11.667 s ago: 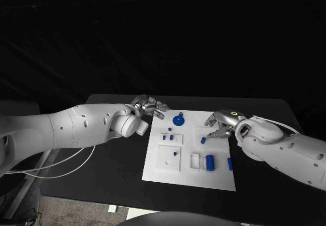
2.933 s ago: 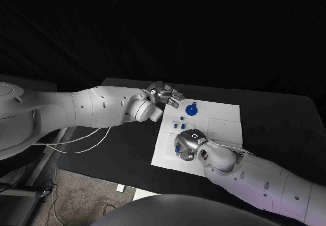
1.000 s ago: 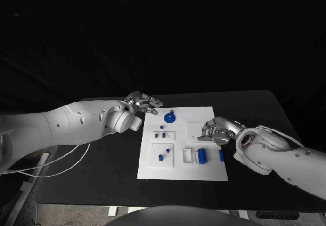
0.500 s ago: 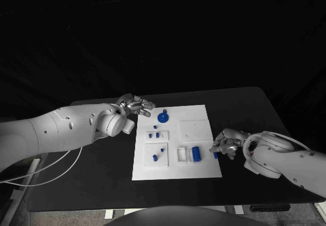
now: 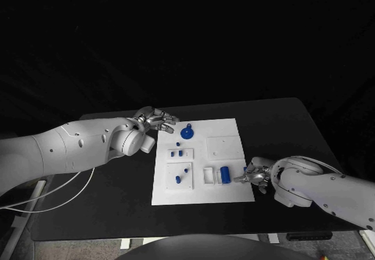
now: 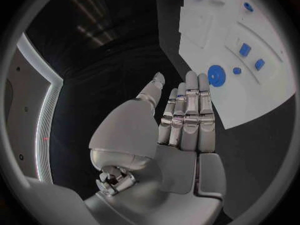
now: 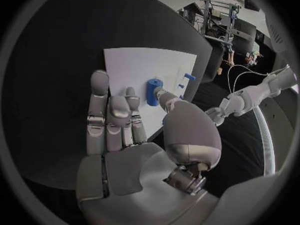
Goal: Assemble the parts on the task board
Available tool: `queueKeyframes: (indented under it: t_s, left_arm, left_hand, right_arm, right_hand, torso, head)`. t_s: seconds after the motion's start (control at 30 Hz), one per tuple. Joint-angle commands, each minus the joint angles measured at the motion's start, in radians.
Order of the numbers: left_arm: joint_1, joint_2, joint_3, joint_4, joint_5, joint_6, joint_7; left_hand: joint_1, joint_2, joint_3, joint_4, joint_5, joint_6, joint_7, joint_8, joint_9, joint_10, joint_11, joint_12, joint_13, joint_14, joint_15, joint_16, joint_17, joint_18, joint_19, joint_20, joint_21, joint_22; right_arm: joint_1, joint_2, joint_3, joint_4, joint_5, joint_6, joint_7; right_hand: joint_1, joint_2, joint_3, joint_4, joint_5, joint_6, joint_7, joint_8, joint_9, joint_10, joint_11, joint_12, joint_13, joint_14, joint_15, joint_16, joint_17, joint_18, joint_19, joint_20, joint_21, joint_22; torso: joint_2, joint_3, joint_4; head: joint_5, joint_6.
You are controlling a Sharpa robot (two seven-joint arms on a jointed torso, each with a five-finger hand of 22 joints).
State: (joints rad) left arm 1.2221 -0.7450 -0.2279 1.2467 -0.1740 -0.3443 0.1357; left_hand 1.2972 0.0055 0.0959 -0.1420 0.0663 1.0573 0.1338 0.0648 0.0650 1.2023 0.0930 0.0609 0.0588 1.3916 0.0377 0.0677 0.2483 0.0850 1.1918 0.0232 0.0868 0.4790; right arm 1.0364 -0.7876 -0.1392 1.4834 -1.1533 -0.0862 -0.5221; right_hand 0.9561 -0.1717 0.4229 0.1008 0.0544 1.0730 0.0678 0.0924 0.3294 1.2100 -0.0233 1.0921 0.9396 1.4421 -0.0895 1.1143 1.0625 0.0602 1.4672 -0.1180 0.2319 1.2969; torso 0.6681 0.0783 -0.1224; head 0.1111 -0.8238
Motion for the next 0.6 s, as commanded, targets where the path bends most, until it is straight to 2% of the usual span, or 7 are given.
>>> queueKeyframes:
  t_s: [0.03,0.07,0.1,0.23,0.27,0.6]
  left_arm:
    - [0.000,0.001,0.001,0.004,0.001,0.020,0.009]
    - [0.000,0.000,0.001,0.004,0.001,0.020,0.008]
    - [0.000,0.000,0.001,0.004,0.001,0.020,0.008]
    - [0.000,-0.001,0.001,0.005,0.001,0.021,0.008]
    - [0.000,-0.001,0.001,0.005,0.001,0.021,0.007]
    - [0.000,-0.003,0.001,0.006,0.001,0.022,0.005]
  left_hand:
    - [0.001,0.011,-0.005,0.001,0.004,-0.007,-0.002,0.000,-0.001,-0.006,0.001,-0.003,0.000,-0.009,0.003,-0.005,-0.002,-0.018,0.004,0.000,0.002,-0.004]
    - [0.001,0.011,-0.005,0.001,0.004,-0.007,-0.002,0.000,-0.001,-0.006,0.001,-0.003,0.000,-0.009,0.003,-0.005,-0.002,-0.018,0.004,0.000,0.002,-0.004]
    - [0.001,0.011,-0.005,0.001,0.004,-0.007,-0.002,0.000,-0.001,-0.006,0.001,-0.003,0.000,-0.009,0.003,-0.005,-0.002,-0.018,0.004,0.000,0.002,-0.004]
    - [0.001,0.011,-0.005,0.001,0.004,-0.007,-0.002,0.000,-0.001,-0.006,0.001,-0.003,0.000,-0.009,0.003,-0.005,-0.002,-0.018,0.004,0.000,0.002,-0.004]
    - [0.001,0.011,-0.005,0.001,0.004,-0.007,-0.002,0.000,-0.001,-0.006,0.001,-0.003,0.000,-0.009,0.003,-0.005,-0.002,-0.018,0.004,0.000,0.002,-0.004]
    - [0.001,0.011,-0.005,0.001,0.004,-0.007,-0.002,0.000,-0.001,-0.006,0.001,-0.003,0.000,-0.009,0.003,-0.005,-0.002,-0.018,0.004,0.000,0.002,-0.004]
  right_arm:
    - [-0.002,0.011,-0.001,0.001,0.029,-0.029,-0.055]
    - [-0.002,0.015,-0.001,0.000,0.028,-0.034,-0.058]
    - [-0.002,0.018,-0.001,0.000,0.027,-0.038,-0.060]
    - [-0.003,0.029,-0.001,-0.003,0.023,-0.049,-0.063]
    - [-0.003,0.032,-0.001,-0.004,0.023,-0.053,-0.063]
    - [-0.003,0.061,0.000,-0.014,-0.005,-0.098,-0.061]
  right_hand:
    - [0.007,-0.012,0.008,-0.008,-0.004,0.004,-0.001,0.010,0.017,0.006,0.001,0.012,0.026,0.010,0.002,0.007,0.010,0.023,0.002,0.009,0.008,0.004]
    - [0.009,-0.015,0.008,-0.013,-0.003,-0.002,0.000,0.014,0.030,0.005,0.002,0.012,0.033,0.009,0.002,0.008,0.011,0.024,0.001,0.010,0.008,0.005]
    - [0.007,-0.017,0.010,-0.014,-0.002,-0.018,0.001,0.024,0.064,0.005,0.003,0.010,0.051,0.009,0.004,0.008,0.015,0.027,-0.001,0.013,0.009,0.009]
    - [0.007,-0.023,0.004,-0.013,-0.002,-0.029,0.002,0.026,0.081,0.004,0.004,0.001,0.056,0.010,0.004,0.006,0.016,0.028,-0.001,0.013,0.010,0.010]
    - [0.006,-0.024,0.003,-0.010,-0.003,-0.036,0.003,0.027,0.097,0.007,0.004,-0.004,0.065,0.010,0.005,0.005,0.018,0.028,-0.001,0.013,0.010,0.011]
    - [0.004,-0.036,-0.008,0.010,-0.005,-0.065,0.012,0.008,0.096,0.005,0.009,-0.019,0.074,0.010,0.007,0.002,0.020,0.028,0.000,0.014,0.007,0.011]
  torso:
    - [0.001,-0.0007,-0.0004]
    - [0.000,-0.0001,-0.0007]
    - [0.000,-0.0001,-0.0007]
    - [0.001,-0.0012,-0.0006]
    - [0.001,-0.0009,-0.0007]
    - [0.001,-0.0014,-0.0003]
  head:
    - [0.001,-0.003]
    - [0.001,-0.004]
    - [0.001,-0.004]
    - [0.001,-0.005]
    - [0.002,-0.006]
    - [0.000,-0.008]
